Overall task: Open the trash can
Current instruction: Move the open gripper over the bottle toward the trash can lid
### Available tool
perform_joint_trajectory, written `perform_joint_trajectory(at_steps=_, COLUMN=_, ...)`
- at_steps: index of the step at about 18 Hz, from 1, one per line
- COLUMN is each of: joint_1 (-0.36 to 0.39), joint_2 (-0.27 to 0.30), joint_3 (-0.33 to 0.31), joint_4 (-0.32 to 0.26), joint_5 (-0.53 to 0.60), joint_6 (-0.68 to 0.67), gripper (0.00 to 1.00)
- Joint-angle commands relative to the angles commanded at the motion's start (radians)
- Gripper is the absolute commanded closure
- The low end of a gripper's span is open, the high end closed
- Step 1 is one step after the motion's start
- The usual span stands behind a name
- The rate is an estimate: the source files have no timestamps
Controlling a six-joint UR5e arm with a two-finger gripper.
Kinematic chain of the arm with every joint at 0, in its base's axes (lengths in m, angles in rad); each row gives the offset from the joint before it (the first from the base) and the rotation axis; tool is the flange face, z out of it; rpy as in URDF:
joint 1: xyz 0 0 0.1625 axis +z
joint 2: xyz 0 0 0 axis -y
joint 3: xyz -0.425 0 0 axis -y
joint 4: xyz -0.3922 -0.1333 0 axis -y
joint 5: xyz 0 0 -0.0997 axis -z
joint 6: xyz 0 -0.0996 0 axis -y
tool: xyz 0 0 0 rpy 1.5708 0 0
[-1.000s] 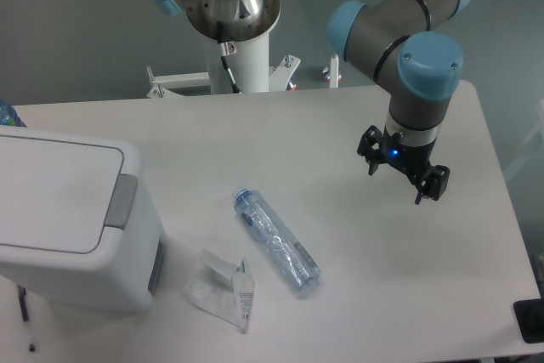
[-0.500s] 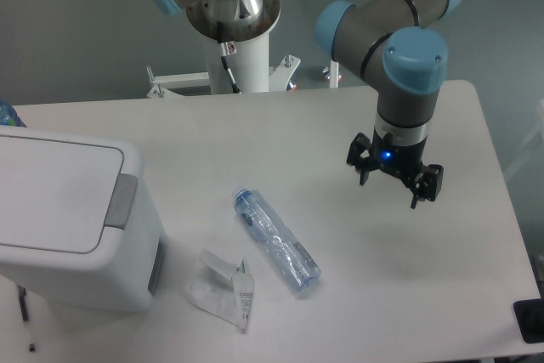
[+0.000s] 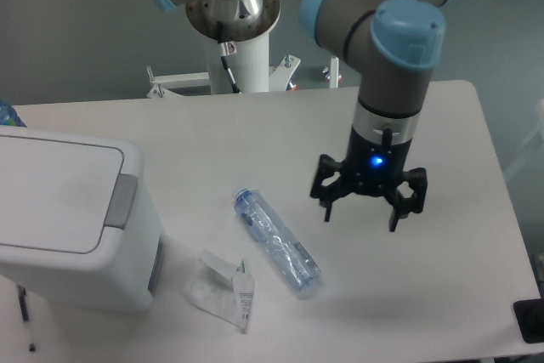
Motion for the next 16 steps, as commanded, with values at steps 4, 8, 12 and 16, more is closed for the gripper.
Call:
perform_joint_trajectory(at_steps=4, joint_1=-0.057, joint_2=0.006, joint_3=0.026, joint_4=0.005, joint_5=-0.028, joint_6=-0.126, gripper=0.00)
perform_joint_trajectory(at_steps=8, joint_1=-0.126, joint_2=0.022, joint_3=0.025, joint_4=0.005, joint_5=-0.028, joint_6=-0.172, gripper=0.00)
perform_joint_trajectory(at_steps=12, joint_1=-0.169, joint_2=0.054, joint_3=0.003, joint_4=0.005, joint_5=-0.029, joint_6=-0.178, gripper=0.00)
perform_joint_trajectory(at_steps=16, joint_1=-0.199, joint_2=0.113, joint_3=-0.067, joint_4=0.006, joint_5=-0.031, joint_6=-0.178, gripper=0.00)
